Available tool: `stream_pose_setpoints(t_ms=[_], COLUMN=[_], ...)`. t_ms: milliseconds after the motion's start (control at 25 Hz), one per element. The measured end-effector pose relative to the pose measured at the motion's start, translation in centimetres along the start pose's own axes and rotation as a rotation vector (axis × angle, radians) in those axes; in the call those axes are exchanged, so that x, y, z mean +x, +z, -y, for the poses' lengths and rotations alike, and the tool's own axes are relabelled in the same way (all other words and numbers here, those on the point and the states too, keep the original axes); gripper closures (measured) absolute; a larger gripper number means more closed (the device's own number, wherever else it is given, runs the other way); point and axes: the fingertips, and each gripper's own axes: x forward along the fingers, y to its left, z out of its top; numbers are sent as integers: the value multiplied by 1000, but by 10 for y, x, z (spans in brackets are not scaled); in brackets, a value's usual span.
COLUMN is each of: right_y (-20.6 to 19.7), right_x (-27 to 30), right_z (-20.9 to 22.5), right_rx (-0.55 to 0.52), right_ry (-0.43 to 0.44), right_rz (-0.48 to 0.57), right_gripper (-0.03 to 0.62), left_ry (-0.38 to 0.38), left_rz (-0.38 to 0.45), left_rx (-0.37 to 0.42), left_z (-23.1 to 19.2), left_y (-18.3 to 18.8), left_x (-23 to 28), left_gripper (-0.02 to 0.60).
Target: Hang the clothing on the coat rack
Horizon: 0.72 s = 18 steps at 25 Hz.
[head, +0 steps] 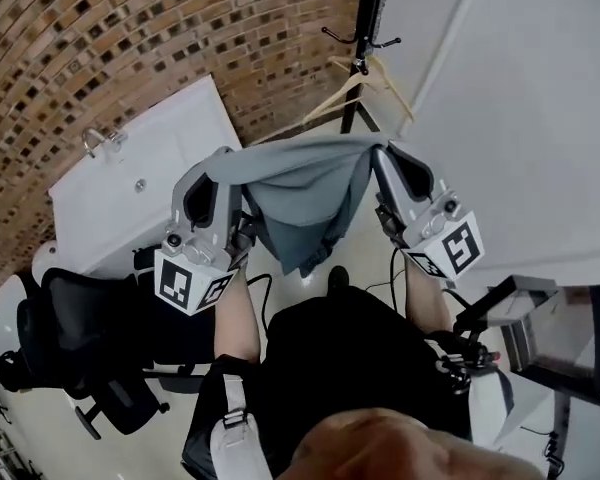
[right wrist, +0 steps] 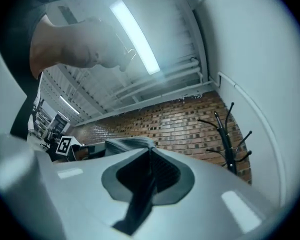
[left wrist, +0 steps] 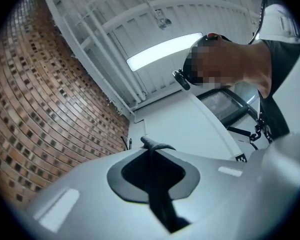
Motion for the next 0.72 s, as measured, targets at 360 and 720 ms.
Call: stream_pose_setpoints(t_ms=[360, 720], right_y=[61, 59], right_x=[-23, 3], right_z=[128, 210], right_rx=[-240, -361], right_ry=[-125, -279], right_rz=[48, 107], right_gripper=[577, 577], left_ry=[-152, -212], left_rz=[31, 79], left_rx=[25, 166], left_z=[19, -16], left_y=[-44, -85], left_x=[145, 237], left_gripper=[566, 566])
